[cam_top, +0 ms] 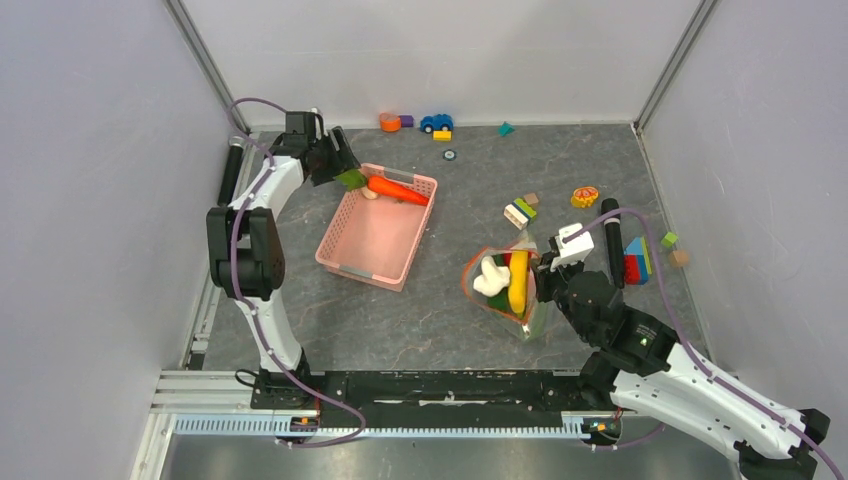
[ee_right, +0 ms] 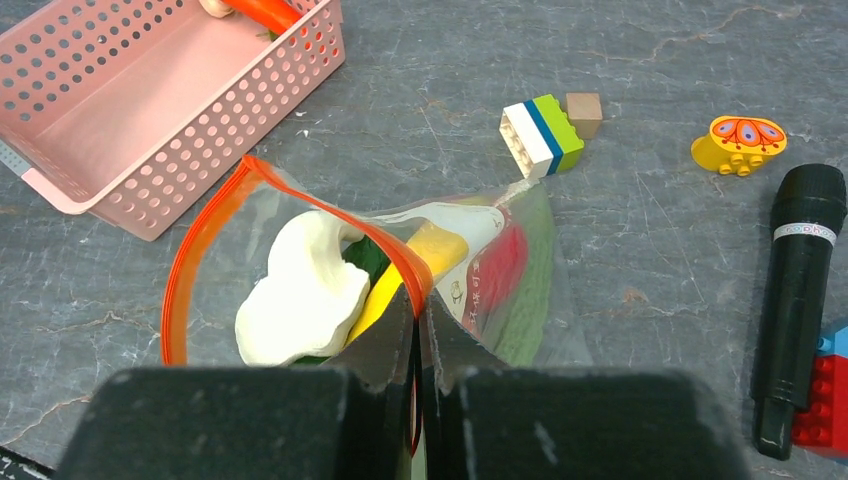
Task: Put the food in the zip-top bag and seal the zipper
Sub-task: Pick up the fake vegetable from the bin.
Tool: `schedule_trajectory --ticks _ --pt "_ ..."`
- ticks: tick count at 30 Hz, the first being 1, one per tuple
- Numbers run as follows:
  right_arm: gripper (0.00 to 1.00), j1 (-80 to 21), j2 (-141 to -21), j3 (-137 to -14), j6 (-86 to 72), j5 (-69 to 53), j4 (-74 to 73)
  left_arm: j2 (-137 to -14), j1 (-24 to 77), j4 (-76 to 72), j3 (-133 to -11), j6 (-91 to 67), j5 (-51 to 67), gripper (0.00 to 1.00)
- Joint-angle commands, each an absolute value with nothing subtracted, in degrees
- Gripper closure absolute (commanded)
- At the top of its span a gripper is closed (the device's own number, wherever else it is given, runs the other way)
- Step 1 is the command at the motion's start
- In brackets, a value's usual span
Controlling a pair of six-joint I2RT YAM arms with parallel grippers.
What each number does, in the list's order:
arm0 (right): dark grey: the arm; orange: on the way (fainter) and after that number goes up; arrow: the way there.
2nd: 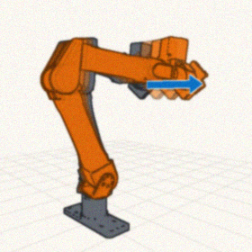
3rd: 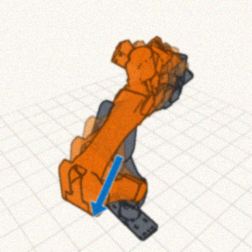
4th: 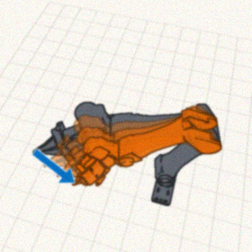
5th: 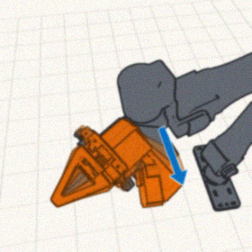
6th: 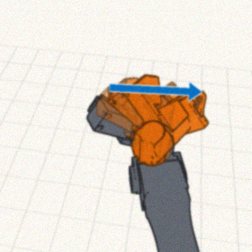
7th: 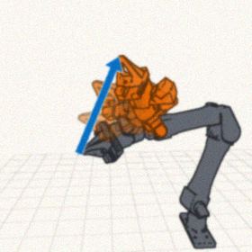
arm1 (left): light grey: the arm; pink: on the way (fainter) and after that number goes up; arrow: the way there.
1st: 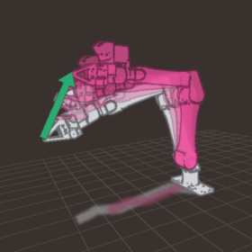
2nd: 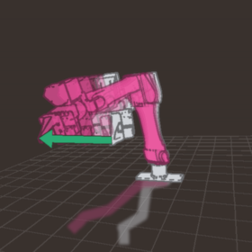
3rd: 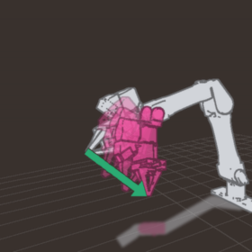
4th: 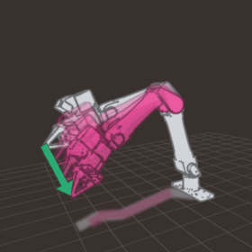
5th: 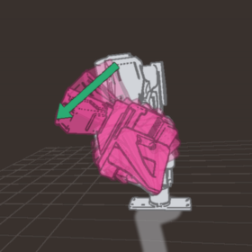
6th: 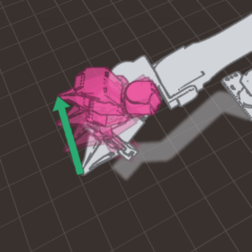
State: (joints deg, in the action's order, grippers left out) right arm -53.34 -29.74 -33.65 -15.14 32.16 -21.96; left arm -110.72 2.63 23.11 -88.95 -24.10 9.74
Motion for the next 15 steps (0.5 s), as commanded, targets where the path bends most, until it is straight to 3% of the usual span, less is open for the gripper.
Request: schedule_trajectory --ticks 1,13,15 --pt "0.95 -53.3 -29.7 -35.1 -14.7 34.1 -19.3 -112.4 2.5 20.9 -92.3 -23.4 13.7 0.27" --pt "0.95 -53.4 -29.9 -34.9 -14.6 34.7 -19.4 -110.4 2.5 21.5 -91.6 -25.1 15.0 0.97" --pt "0.95 -53.3 -29.7 -34.9 -14.6 34.8 -19.3 -108.8 2.5 21.3 -91.0 -25.4 15.2 0.98"
